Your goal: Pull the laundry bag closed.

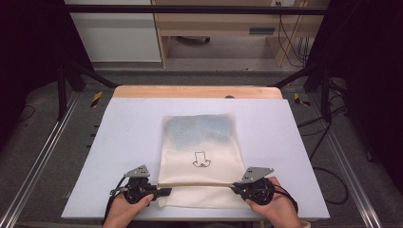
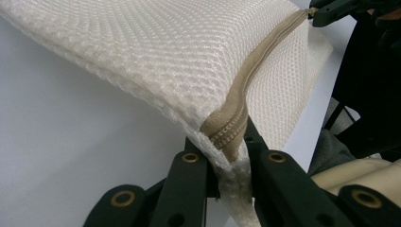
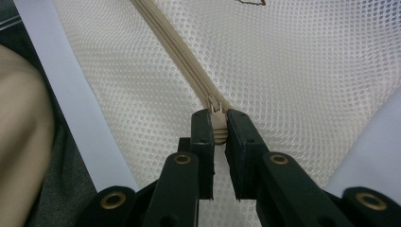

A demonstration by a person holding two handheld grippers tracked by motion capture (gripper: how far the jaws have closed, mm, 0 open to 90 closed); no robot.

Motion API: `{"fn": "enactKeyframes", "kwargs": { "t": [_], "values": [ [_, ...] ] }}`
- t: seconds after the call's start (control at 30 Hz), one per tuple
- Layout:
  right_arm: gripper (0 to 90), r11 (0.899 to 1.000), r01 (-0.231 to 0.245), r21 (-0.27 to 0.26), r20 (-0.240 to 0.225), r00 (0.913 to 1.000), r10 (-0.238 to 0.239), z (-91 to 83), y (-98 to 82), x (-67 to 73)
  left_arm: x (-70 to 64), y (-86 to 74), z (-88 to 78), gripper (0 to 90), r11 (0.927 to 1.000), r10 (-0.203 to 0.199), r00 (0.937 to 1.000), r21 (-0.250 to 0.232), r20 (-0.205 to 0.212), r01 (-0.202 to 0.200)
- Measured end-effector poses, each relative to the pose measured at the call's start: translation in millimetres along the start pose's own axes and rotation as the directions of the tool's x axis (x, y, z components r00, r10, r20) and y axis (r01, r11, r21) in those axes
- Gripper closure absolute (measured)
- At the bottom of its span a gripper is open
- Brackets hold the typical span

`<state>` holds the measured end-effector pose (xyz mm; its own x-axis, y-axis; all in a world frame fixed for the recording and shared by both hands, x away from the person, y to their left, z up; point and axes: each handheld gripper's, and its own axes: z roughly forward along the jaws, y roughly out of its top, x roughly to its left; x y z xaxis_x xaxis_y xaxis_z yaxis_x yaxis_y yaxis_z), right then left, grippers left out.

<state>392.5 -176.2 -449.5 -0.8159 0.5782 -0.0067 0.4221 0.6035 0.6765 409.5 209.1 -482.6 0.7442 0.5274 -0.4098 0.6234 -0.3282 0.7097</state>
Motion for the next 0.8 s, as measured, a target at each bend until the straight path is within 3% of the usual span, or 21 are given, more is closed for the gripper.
{"fn": "enactKeyframes", "kwargs": {
  "t": [0.8],
  "values": [
    [82.0,1.0,-0.013,-0.002,0.007,0.9999,0.013,-2.3,-3.6,-1.1,-0.4,0.1,0.0,84.1,1.0,0.001,1.0,-0.002,-0.001,-0.001]
  ]
}}
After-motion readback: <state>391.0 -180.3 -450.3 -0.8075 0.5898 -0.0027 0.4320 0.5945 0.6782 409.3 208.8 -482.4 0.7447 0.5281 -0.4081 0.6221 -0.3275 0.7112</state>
